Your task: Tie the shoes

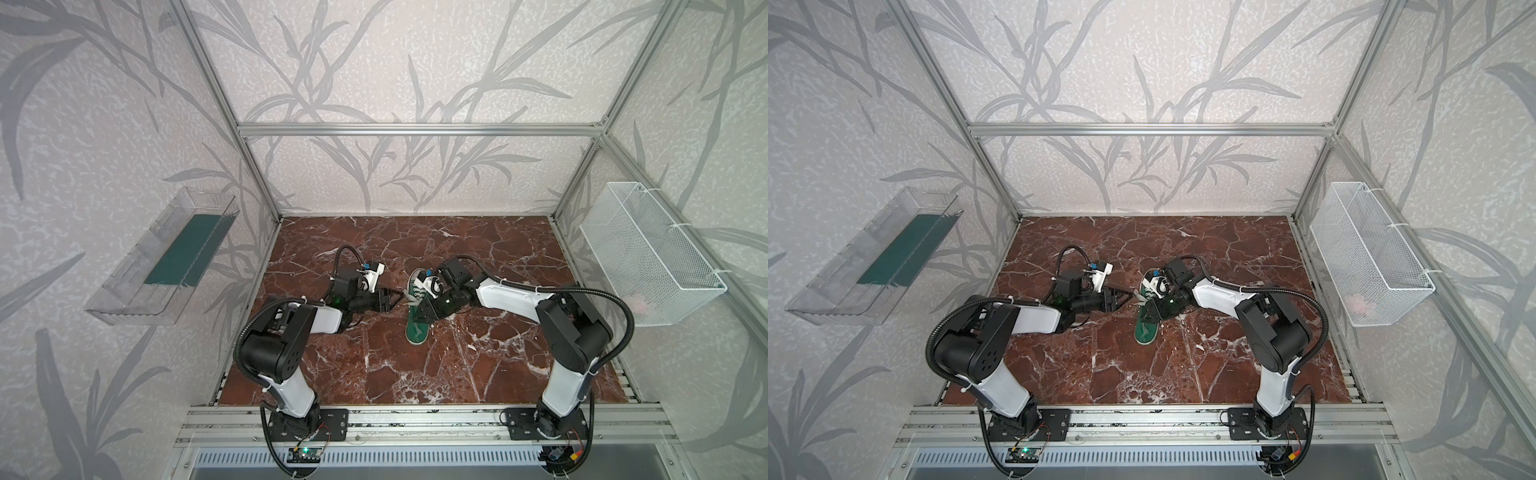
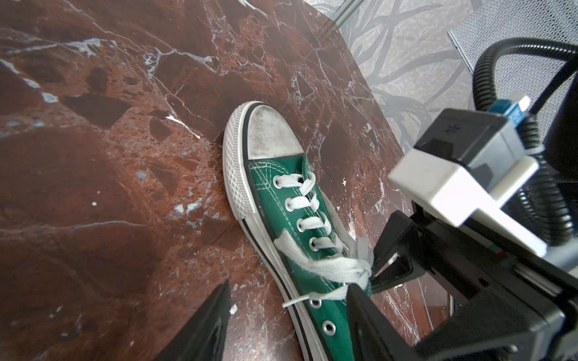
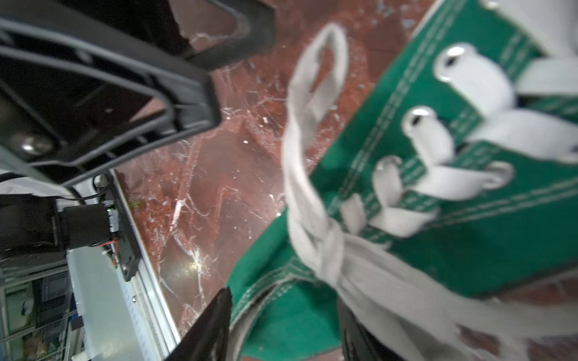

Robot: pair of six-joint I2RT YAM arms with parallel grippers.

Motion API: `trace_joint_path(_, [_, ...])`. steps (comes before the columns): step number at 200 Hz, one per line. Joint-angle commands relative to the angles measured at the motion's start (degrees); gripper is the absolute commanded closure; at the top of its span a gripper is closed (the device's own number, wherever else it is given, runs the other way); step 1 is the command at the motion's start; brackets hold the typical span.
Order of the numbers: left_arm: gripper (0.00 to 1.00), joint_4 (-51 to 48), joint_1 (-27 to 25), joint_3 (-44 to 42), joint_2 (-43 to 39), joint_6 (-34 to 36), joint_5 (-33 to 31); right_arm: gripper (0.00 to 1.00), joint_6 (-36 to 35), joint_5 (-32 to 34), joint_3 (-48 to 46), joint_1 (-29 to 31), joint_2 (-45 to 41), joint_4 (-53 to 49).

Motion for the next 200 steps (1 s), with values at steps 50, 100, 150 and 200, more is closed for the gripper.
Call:
trace_joint_path(50, [0.38, 0.99, 0.32, 0.96, -0.07, 0.38, 0.09, 0.39, 1.92, 21.18, 0.02, -0.90, -5.08, -13.19])
trace_joint_path(100, [0.42, 0.82, 0.21, 0.55, 0.27, 1.93, 2.87, 0.40, -2.37, 18.66, -2.71, -2.44, -12.03, -10.65])
trace_joint_path(150, [0.44, 2.83, -0.21, 2.22, 4.02, 1.08, 7.67, 0.42, -15.85, 12.60, -2.38, -3.42, -13.16, -7.07])
trace_joint_path(200, [0.43, 8.91, -0.25, 3.56, 8.04, -3.14, 13.95, 0.45, -20.09, 2.36, -0.82, -5.96, -9.94, 1.05])
